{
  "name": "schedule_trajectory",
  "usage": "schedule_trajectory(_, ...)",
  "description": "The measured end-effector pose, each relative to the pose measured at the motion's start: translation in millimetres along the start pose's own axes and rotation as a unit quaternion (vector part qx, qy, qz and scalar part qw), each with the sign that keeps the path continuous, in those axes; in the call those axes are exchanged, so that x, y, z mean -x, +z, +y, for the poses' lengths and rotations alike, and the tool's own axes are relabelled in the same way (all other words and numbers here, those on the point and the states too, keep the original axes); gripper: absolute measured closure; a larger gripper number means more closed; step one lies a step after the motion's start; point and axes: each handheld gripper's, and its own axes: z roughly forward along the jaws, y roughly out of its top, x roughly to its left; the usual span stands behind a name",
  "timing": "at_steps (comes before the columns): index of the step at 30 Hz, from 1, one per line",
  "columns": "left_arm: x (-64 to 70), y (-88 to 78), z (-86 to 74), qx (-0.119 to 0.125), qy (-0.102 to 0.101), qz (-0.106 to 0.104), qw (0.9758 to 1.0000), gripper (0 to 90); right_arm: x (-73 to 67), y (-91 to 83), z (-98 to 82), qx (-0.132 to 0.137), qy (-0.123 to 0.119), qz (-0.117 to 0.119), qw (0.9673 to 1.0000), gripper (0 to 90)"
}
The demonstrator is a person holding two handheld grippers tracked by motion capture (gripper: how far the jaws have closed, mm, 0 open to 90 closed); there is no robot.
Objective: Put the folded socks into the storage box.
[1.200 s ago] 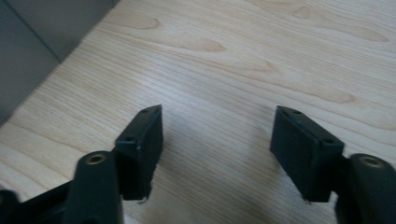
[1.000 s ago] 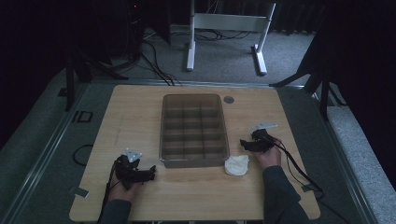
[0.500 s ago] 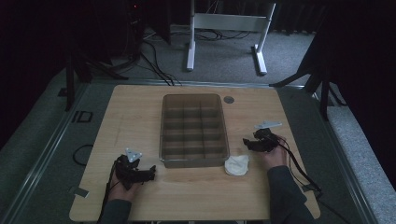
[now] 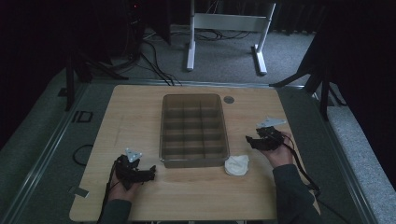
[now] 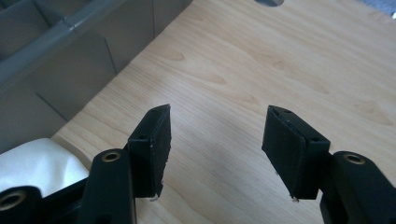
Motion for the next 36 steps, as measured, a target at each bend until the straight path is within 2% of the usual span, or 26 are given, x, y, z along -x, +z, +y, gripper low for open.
schedule_trajectory(9, 0.0, 0.0, 0.0, 0.000, 0.000, 0.000, 1.0000, 1.0, 0.0, -14.3, 10.1, 0.001, -0.024, -0.002, 0.9997, 42.4)
schedule_trajectory(15, 0.0, 0.0, 0.0, 0.000, 0.000, 0.000, 1.0000, 1.0, 4.3, -19.3, 14.1, 0.002, -0.018, 0.007, 0.9998, 43.6)
schedule_trajectory(18, 0.0, 0.0, 0.0, 0.000, 0.000, 0.000, 1.0000, 1.0, 6.7, -23.1, 16.9, 0.003, -0.016, 0.021, 0.9996, 47.6)
schedule_trajectory(21, 0.0, 0.0, 0.0, 0.000, 0.000, 0.000, 1.0000, 1.0, 6.6, -24.2, 18.6, -0.005, -0.018, 0.026, 0.9995, 49.9)
schedule_trajectory(22, 0.0, 0.0, 0.0, 0.000, 0.000, 0.000, 1.0000, 1.0, 5.4, -24.9, 20.6, -0.013, -0.029, 0.027, 0.9991, 51.0)
schedule_trajectory(24, 0.0, 0.0, 0.0, 0.000, 0.000, 0.000, 1.0000, 1.0, 4.6, -25.9, 22.4, -0.017, -0.037, 0.027, 0.9988, 51.2)
schedule_trajectory(36, 0.0, 0.0, 0.0, 0.000, 0.000, 0.000, 1.0000, 1.0, 3.3, -36.3, 35.3, -0.025, -0.054, 0.035, 0.9976, 51.4)
